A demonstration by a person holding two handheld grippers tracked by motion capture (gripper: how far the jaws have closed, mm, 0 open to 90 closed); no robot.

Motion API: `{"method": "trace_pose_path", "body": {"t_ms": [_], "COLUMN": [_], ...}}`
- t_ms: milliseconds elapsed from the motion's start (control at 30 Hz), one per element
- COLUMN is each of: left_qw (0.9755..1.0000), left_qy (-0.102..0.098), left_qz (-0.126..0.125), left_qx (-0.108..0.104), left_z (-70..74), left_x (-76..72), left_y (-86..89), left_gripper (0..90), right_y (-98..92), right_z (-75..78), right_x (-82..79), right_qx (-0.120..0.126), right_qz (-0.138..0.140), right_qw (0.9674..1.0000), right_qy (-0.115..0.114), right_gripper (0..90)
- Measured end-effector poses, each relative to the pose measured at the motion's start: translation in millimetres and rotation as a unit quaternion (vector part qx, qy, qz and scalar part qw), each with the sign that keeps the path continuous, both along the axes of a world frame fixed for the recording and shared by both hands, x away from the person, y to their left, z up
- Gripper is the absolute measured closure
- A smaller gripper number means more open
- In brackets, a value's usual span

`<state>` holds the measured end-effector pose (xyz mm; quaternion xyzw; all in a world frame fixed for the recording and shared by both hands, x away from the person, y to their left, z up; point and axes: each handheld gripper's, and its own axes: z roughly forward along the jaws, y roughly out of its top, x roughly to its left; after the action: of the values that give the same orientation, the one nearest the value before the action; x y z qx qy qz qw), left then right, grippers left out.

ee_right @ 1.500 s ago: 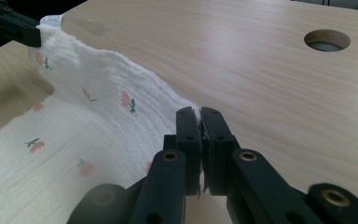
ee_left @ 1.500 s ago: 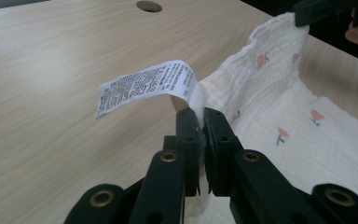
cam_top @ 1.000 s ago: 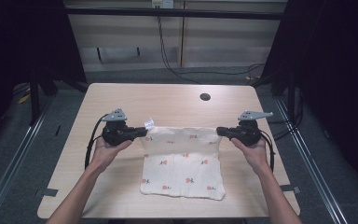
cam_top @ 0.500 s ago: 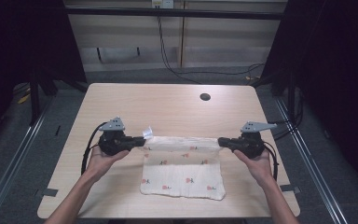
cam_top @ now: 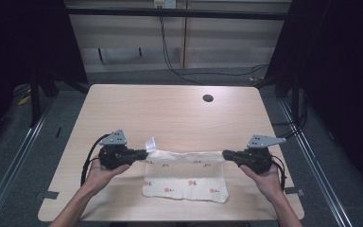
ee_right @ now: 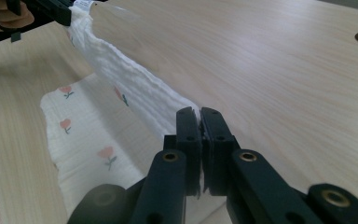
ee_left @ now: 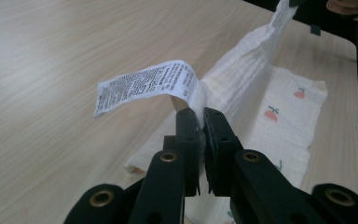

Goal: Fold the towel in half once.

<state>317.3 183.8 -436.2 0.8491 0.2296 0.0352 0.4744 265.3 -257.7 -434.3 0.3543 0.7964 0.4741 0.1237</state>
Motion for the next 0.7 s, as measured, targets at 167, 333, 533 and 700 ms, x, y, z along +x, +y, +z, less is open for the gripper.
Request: {"method": "trace_pose_path", "body": {"t_ms": [167,333,533,700], "left_qw": [0.9998,0.9993,0.9988,0.9975], "left_qy": [0.012,0.019,0.01,0.036], "left_qz": [-0.002,-0.011,-0.017,-0.033], "left_qx": [0.017,0.03,0.044,0.051], "left_z": [-8.2,-14.1,-24.9,-37.3], "left_x": [-8.1,-13.0,-23.1,-28.1], "left_y": [2.3,-2.9,-5.4,-6.6], "left_gripper": [85.5,85.5,85.4,84.8], "right_y": [5.0,9.1,7.1,6.7], "right_z": [-11.9,-17.0,-27.9,-37.1], "right_x": [-14.4,-25.3,-31.7,-35.2], "right_qx": [-0.008,-0.025,-0.042,-0.04], "right_qz": [0.006,0.015,0.017,0.02], "right_qw": [0.9999,0.9994,0.9985,0.9979], "right_qy": [0.008,0.019,0.032,0.046], "right_gripper": [86.8,86.8,86.7,86.3]}}
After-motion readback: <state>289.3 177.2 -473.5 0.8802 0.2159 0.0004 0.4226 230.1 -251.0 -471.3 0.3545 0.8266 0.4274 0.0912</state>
